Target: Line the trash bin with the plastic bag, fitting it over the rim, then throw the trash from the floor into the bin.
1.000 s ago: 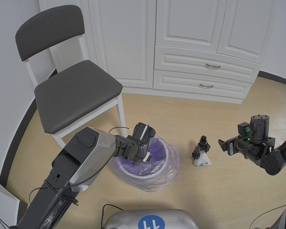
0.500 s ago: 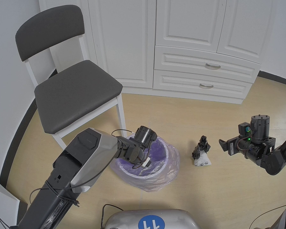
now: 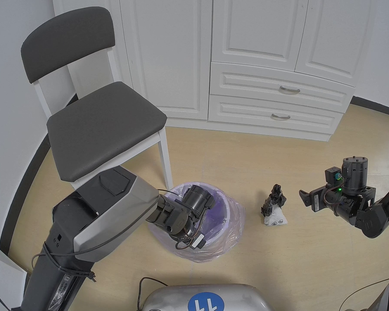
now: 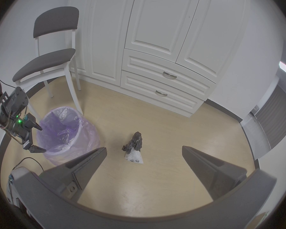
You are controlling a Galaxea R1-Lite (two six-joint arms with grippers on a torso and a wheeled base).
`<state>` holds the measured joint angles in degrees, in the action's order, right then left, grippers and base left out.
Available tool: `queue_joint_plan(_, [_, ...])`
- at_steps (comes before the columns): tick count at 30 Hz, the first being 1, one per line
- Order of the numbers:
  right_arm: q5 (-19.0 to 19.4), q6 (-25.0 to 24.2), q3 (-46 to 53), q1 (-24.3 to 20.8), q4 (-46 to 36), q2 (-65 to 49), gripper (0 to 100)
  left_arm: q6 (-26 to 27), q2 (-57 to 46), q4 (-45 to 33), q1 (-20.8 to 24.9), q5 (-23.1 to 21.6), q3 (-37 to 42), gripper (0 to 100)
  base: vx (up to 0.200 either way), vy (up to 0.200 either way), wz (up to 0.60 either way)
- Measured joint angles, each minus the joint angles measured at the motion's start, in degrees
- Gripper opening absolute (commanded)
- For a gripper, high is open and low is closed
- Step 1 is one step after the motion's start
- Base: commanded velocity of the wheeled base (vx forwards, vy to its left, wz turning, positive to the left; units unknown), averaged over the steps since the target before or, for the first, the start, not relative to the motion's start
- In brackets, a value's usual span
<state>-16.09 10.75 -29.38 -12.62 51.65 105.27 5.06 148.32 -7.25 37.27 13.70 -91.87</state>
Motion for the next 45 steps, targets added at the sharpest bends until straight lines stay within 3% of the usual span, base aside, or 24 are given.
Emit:
queue_joint_plan(4, [0.0, 0.1, 0.1, -0.1, 0.0, 0.0, 100, 0.0, -2.6, 5.9, 0.7, -0.8, 4.7, 100, 0.0, 0.0, 0.0])
queue_joint_plan(12, [0.0, 0.1, 0.3, -0.3, 0.0, 0.0, 100, 0.0, -5.5, 7.3, 0.5, -0.8, 6.8, 100, 0.0, 0.0, 0.0])
queue_joint_plan(24, [-0.1, 0.2, 0.3, -0.6, 0.0, 0.8, 100, 6.9, -1.4, 10.1, -5.2, 4.1, 1.6, 100, 0.0, 0.0, 0.0])
queue_joint_plan(31, [-0.1, 0.3, 0.2, -0.9, 0.0, 1.4, 100, 7.3, 0.6, 10.0, -6.4, 4.3, 0.9, 100, 0.0, 0.0, 0.0])
queue_joint_plan(45, [-0.1, 0.6, 0.5, -1.0, 0.0, 1.5, 100, 7.0, -5.1, 14.0, -3.6, 3.9, 13.3, 100, 0.0, 0.0, 0.0])
